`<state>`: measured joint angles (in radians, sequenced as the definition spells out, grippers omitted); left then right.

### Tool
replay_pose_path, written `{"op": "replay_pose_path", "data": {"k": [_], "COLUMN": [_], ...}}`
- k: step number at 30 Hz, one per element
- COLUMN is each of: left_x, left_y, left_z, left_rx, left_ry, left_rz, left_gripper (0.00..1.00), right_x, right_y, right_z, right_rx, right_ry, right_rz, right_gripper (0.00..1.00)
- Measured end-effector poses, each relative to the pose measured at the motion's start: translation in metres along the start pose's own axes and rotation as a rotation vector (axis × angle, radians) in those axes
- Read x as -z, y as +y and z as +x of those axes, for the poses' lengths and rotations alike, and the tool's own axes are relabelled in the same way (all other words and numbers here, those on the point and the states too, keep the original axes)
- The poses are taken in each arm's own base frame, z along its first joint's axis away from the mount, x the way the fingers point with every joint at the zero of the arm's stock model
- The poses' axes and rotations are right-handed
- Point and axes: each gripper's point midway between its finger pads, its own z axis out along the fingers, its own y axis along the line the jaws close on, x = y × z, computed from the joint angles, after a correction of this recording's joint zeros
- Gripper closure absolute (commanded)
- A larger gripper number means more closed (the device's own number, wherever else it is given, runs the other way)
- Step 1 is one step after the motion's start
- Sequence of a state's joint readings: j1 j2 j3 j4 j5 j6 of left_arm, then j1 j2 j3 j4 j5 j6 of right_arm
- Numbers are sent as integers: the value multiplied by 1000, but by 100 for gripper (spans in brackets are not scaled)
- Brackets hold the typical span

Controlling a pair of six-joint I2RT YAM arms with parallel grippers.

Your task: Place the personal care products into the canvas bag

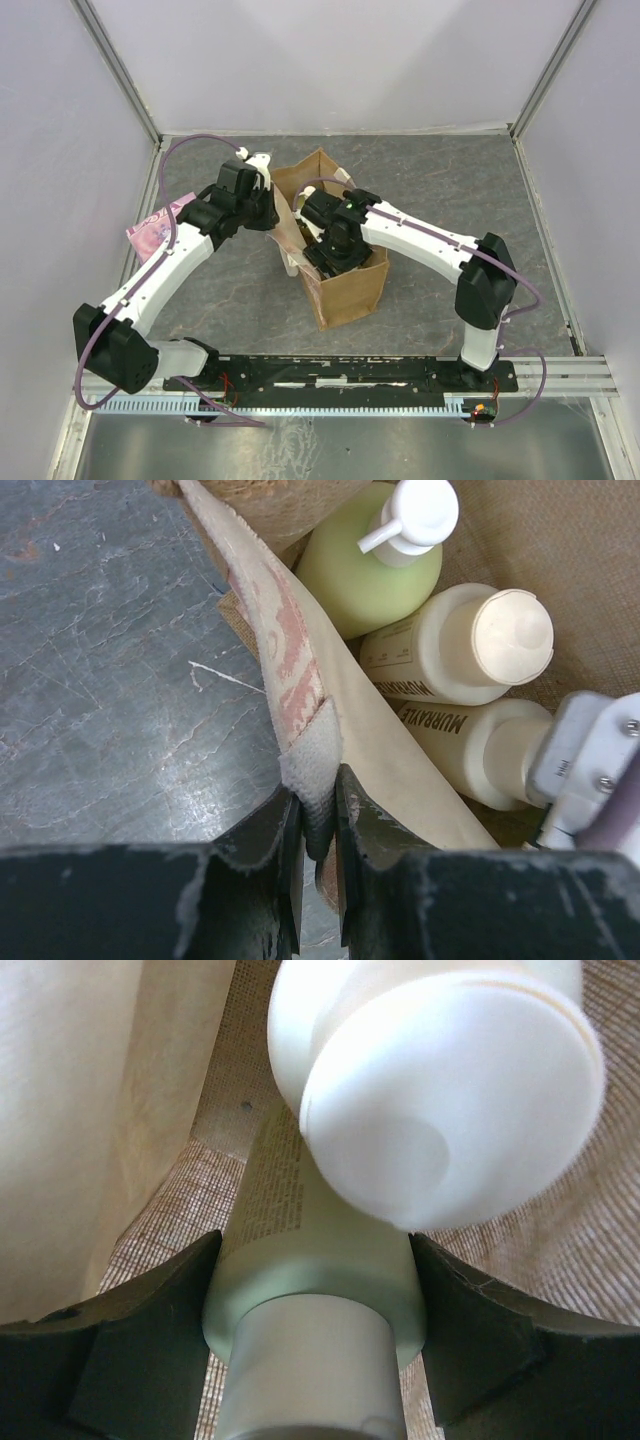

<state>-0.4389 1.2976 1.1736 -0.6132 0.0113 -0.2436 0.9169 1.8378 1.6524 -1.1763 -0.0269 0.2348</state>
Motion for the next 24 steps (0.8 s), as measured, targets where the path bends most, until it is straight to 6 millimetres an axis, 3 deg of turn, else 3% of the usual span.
{"op": "replay_pose_path", "data": {"k": [3,9,11,17,24], "left_x": [2,3,3,3,4], "left_y": [2,2,2,2,3], "left_z": [1,1,1,1,1], "left_rx": [0,-6,-7,-8,-15], "left_ry": [0,1,1,1,0], "left_rz": [-10,-12,-11,-11,-11], "left_gripper": [80,80,80,80,77], "right_x": [-9,-20,-20,-8,44], "right_y": [1,1,1,2,11], "right_z": [1,4,4,4,-32], "right_rx": [4,7,7,9,23], "right_ry": [18,40,40,48,-92], "right_rz": [4,11,14,12,-18], "right_gripper": [79,31,20,11,3]}}
